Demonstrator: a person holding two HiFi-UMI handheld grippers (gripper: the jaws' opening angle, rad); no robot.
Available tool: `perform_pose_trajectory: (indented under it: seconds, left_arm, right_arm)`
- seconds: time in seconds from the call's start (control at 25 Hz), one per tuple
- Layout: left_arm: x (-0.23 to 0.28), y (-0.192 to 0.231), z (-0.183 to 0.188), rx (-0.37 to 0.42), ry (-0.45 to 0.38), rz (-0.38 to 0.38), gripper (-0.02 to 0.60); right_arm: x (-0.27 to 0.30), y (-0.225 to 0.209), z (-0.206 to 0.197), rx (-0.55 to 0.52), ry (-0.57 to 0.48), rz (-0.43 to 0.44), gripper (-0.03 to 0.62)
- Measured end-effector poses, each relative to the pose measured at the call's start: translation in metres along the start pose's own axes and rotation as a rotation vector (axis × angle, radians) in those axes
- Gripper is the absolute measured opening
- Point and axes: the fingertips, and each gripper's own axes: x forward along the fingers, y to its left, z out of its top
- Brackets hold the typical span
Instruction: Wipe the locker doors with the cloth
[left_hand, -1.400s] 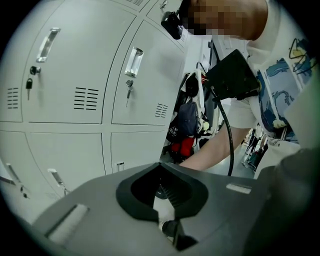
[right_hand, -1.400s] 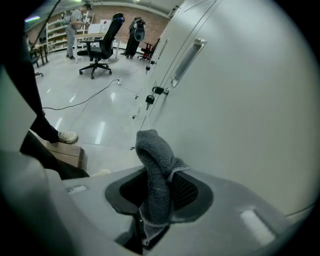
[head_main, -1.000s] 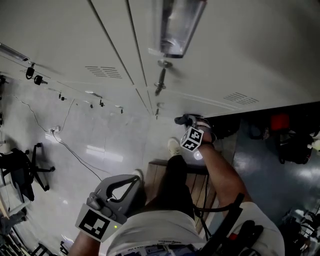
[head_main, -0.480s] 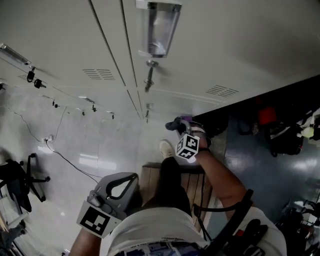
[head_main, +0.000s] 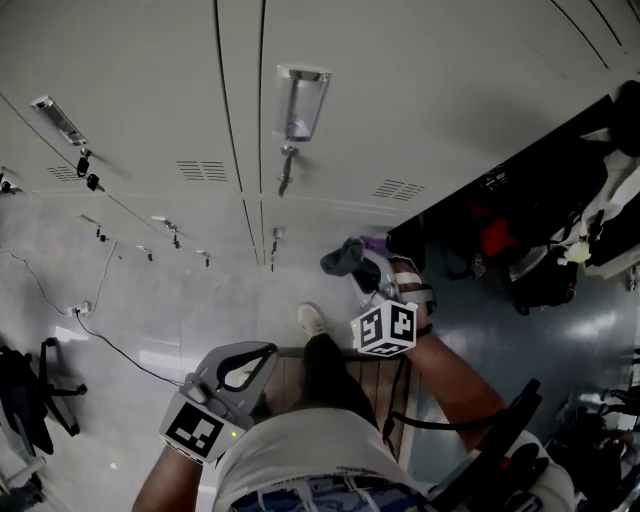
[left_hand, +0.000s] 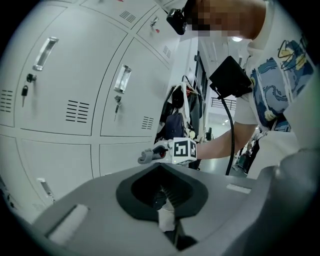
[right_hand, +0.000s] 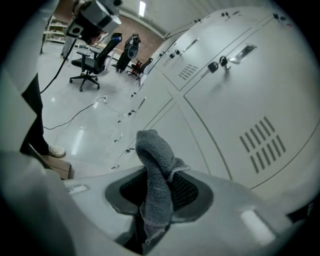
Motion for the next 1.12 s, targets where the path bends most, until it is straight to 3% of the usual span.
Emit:
perform_pose_trajectory:
  seconds: [0.16,0.44,0.84,1.12]
  left_arm:
    - [-0.001,-0.001,0.0,0.016,-0.007,-0.014,0.003]
    - [0.0,0.002,-0.004,0.013,0.01,-0.002,0.003]
    - [0.01,0.014,-0.014,-0.026,0.051,0.036,0.003]
    - [0.021,0.016,-0.017,0.006,0.088,0.033,0.003]
  right_arm:
    - [-0.009,-0.032,0.02,-0.049,-0.01,-0.066,0.112]
    - [0.035,-0.04,-0.004,-0.096,0.053,-0.045,0.112]
    - [0.09,0.014,-0.029,-0.11,0.091,0.046,0.11]
    - [0.135,0.062,-0.062,-0.096,0.125,0.13,0.11]
